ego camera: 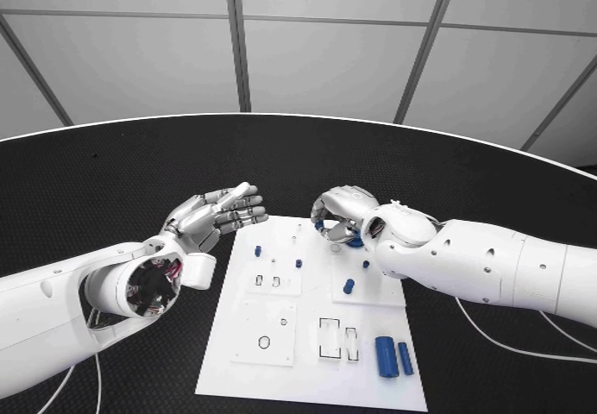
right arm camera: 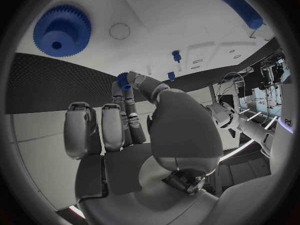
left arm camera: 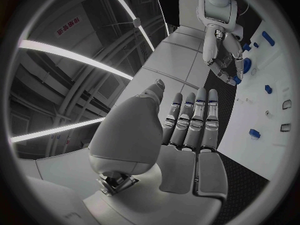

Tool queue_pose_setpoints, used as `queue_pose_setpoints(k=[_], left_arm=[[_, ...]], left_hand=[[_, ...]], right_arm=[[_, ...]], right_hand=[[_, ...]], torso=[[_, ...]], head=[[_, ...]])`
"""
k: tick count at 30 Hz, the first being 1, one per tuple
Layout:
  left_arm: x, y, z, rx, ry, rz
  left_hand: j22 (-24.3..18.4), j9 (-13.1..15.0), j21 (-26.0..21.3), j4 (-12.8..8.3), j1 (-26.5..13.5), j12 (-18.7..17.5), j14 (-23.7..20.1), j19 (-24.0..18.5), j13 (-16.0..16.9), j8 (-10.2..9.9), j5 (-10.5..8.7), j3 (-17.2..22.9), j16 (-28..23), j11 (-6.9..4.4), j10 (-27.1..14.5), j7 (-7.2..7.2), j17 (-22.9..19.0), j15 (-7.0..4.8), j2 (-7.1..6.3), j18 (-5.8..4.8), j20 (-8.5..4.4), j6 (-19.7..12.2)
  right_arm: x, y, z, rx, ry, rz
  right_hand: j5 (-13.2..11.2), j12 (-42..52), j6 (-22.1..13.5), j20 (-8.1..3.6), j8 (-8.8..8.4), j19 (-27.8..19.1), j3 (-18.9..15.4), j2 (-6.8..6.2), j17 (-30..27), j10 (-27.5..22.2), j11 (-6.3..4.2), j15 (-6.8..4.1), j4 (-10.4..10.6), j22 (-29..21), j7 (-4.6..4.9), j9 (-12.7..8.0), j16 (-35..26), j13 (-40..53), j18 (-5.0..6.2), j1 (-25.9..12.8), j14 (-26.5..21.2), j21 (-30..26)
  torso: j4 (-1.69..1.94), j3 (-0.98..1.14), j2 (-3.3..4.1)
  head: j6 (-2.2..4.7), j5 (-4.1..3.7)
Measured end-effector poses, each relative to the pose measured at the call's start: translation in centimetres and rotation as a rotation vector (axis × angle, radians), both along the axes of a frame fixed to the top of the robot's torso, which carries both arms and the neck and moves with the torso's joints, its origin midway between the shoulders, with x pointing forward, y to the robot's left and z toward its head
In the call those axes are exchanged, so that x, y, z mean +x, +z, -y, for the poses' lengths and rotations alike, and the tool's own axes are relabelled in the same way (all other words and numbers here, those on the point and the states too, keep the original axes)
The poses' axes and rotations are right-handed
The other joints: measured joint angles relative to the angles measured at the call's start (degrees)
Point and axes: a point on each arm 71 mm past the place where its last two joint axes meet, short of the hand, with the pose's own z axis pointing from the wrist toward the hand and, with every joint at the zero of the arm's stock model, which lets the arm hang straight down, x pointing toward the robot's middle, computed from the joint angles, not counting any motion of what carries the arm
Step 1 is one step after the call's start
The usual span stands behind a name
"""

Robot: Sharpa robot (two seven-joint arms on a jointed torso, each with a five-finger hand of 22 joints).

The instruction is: Assemble the parts on the task board

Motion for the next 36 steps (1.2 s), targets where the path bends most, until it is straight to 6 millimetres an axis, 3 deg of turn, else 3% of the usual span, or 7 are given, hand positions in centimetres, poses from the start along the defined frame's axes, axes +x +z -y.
queue_pose_setpoints(k=[21, 28, 36], left_arm=[[0.1, 0.5, 0.3, -0.001, -0.006, 0.009], [0.1, 0.7, 0.4, -0.001, -0.009, 0.013], [0.1, 0.8, 0.3, 0.0, -0.008, 0.014]], left_hand=[[0.0, 0.0, 0.0, 0.0, 0.0, 0.0, -0.2, 0.0, 0.0, 0.0, 0.0, 0.0, -0.2, 0.0, 0.0, 0.0, 0.0, -0.21, 0.0, -0.01, 0.0, 0.0], [0.0, 0.0, 0.0, 0.0, 0.0, 0.0, -0.2, 0.0, 0.0, 0.0, 0.0, 0.0, -0.2, 0.0, 0.0, 0.0, 0.0, -0.21, 0.0, -0.01, 0.0, 0.0], [0.0, 0.0, -0.2, 0.0, 0.0, 0.0, -0.2, 0.0, 0.0, 0.0, 0.0, 0.0, -0.2, 0.0, 0.0, 0.0, 0.0, -0.21, 0.0, 0.0, 0.0, 0.0]], right_arm=[[1.1, 0.6, -3.0, -0.002, 0.027, 0.025], [1.3, 0.6, -3.3, -0.007, 0.028, 0.022], [1.4, 0.6, -3.1, -0.009, 0.016, 0.02]], right_hand=[[-0.1, 0.1, 0.0, 0.0, -0.01, 0.0, -0.1, 0.28, 0.1, 0.0, 0.0, 0.01, -0.1, 0.0, 0.0, 0.2, 0.0, 0.0, 0.01, 0.3, 0.0, 0.0], [-0.2, 0.2, 0.0, 0.0, -0.02, 0.0, -0.1, 0.28, 0.1, 0.0, 0.0, 0.01, -0.1, 0.0, 0.0, 0.3, 0.0, 0.0, 0.01, 0.3, 0.0, 0.0], [0.0, 0.2, 0.0, 0.0, -0.03, 0.0, -0.2, 0.27, 0.1, 0.0, -0.01, 0.02, -0.1, 0.0, 0.0, 0.3, 0.0, 0.0, 0.02, 0.3, 0.0, 0.0]], torso=[[0.77, -0.64, 1.0], [0.91, -0.71, 1.2], [0.97, -0.6, 1.35]], head=[[0.74, -0.33], [0.75, -0.26], [0.81, -0.23]])
